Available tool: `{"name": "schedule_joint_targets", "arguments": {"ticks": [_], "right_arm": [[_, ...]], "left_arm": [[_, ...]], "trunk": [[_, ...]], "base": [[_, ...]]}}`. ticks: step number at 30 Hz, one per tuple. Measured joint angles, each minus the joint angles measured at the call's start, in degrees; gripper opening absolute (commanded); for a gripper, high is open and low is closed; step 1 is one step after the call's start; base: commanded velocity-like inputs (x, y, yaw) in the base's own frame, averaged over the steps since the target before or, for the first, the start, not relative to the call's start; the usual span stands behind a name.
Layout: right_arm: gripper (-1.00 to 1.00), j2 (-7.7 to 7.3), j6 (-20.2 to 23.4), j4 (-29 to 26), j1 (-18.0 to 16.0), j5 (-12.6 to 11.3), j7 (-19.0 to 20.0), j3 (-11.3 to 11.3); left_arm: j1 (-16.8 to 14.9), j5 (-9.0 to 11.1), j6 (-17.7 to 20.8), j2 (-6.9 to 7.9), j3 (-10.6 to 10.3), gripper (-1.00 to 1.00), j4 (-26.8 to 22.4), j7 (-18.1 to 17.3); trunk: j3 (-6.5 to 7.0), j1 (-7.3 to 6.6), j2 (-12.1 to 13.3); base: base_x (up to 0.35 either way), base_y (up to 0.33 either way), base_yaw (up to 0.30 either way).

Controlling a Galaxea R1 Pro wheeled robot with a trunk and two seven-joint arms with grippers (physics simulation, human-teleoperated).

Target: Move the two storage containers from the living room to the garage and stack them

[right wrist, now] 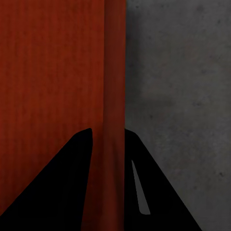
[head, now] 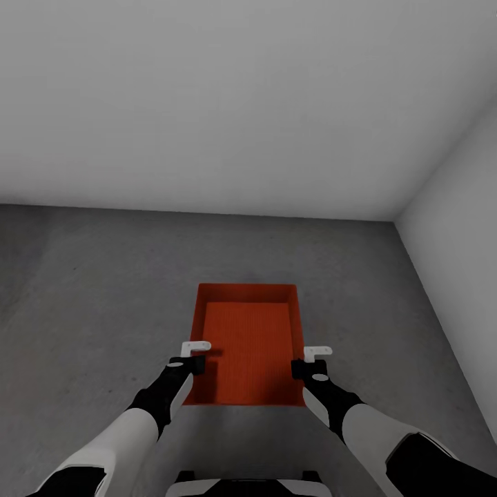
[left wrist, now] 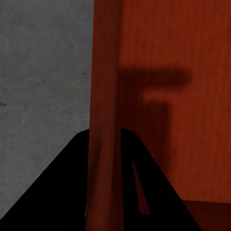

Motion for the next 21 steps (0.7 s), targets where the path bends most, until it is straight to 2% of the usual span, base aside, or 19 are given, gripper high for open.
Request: {"name": "schedule_joint_targets", "arguments": {"ticks": [8,21], "right_arm": [[-1.00,0.00,0.0,0.0,0.0,0.0,0.0,0.0],[-1.00,-0.01,0.0,0.0,0.0,0.0,0.0,0.0]], "left_arm": [[0.0,0.0,0.0,0.00,0.0,-1.00,0.0,0.0],[0.0,0.0,0.0,-0.01,0.0,-1.00,0.0,0.0]], "trunk": [[-0.04,0.00,0.0],[-0.97,0.00,0.0]], "base": [[0.000,0.000,0.000],[0.000,0.000,0.000]]}}
